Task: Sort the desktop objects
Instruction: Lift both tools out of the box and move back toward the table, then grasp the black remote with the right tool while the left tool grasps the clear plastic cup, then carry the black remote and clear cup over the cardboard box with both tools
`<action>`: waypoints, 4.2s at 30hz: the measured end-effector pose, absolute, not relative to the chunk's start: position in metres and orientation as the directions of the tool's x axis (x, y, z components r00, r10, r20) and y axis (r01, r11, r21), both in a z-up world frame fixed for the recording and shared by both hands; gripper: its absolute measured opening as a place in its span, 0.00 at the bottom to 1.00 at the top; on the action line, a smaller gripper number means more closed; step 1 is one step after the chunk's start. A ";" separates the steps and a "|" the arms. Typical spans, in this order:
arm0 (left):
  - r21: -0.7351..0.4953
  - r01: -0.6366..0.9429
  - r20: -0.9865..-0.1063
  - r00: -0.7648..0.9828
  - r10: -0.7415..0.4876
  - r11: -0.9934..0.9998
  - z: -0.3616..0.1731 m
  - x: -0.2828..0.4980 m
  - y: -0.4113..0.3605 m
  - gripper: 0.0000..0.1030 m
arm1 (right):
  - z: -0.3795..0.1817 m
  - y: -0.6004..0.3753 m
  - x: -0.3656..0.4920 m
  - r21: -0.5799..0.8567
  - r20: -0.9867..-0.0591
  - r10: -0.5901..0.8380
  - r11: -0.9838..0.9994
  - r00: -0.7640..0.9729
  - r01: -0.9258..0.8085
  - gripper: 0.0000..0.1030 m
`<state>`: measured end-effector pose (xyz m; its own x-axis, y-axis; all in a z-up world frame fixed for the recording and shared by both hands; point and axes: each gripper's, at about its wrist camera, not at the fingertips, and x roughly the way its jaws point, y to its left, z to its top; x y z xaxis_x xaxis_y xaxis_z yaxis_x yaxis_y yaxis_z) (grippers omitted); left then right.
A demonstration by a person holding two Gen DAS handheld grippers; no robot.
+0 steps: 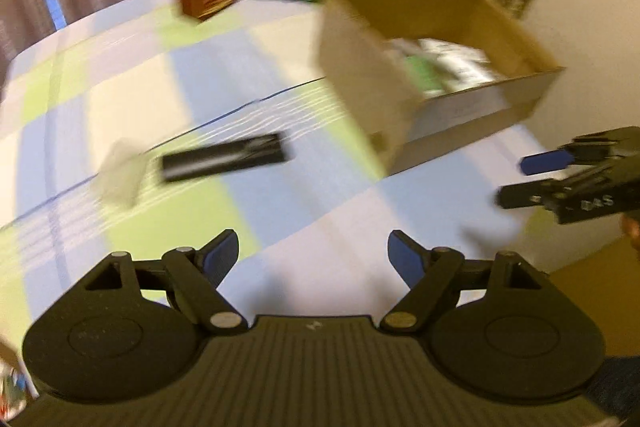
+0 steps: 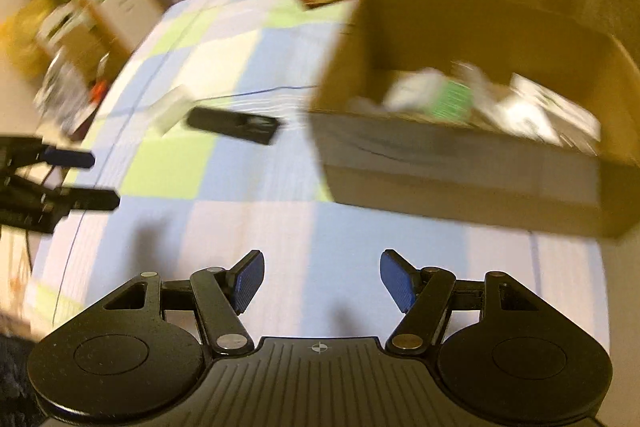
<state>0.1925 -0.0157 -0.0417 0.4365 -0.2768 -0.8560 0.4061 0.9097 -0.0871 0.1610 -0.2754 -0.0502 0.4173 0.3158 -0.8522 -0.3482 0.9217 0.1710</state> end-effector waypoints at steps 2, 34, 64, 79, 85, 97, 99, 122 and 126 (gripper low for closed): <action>-0.055 0.345 -0.862 0.457 -0.219 0.937 -0.046 0.189 0.009 0.77 | -0.048 -0.256 0.165 0.154 -0.844 0.344 0.890 0.411 -0.430 0.66; 0.018 -0.030 -0.906 0.422 0.029 0.999 -0.073 0.224 0.168 0.76 | -0.177 -0.057 0.364 0.044 -0.946 0.296 0.516 0.130 -0.856 0.40; -0.019 0.484 -0.935 0.300 -0.187 0.875 -0.157 0.375 0.080 0.46 | -0.168 -0.123 0.277 0.054 -0.917 0.242 0.864 0.318 -0.501 0.37; -0.012 0.379 -0.942 0.306 -0.138 0.925 -0.146 0.295 0.084 0.45 | -0.160 -0.127 0.256 0.070 -0.896 0.295 0.831 0.331 -0.551 0.36; 0.009 0.372 -0.929 0.346 -0.129 0.928 -0.130 0.282 0.079 0.45 | -0.138 -0.137 0.243 0.105 -0.867 0.351 0.823 0.354 -0.558 0.36; 0.028 0.370 -0.896 0.422 -0.141 0.929 -0.092 0.260 0.047 0.45 | -0.094 -0.172 0.227 0.218 -0.812 0.464 0.804 0.354 -0.553 0.36; 0.034 0.373 -0.891 0.431 -0.141 0.927 -0.086 0.257 0.040 0.45 | -0.084 -0.180 0.225 0.234 -0.798 0.484 0.797 0.358 -0.557 0.36; 0.036 0.461 -0.816 0.526 -0.240 0.887 -0.012 0.243 -0.065 0.45 | -0.006 -0.312 0.207 0.191 -0.746 0.481 0.817 0.460 -0.544 0.36; 0.033 0.489 -0.804 0.531 -0.267 0.872 -0.004 0.244 -0.089 0.46 | 0.002 -0.343 0.209 0.168 -0.745 0.452 0.838 0.490 -0.518 0.36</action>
<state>0.2444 -0.0887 -0.0038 0.5308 -0.2674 -0.8042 0.4891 0.8716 0.0331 0.2094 -0.3428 0.0024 0.4898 0.4524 -0.7453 -0.5185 0.8384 0.1682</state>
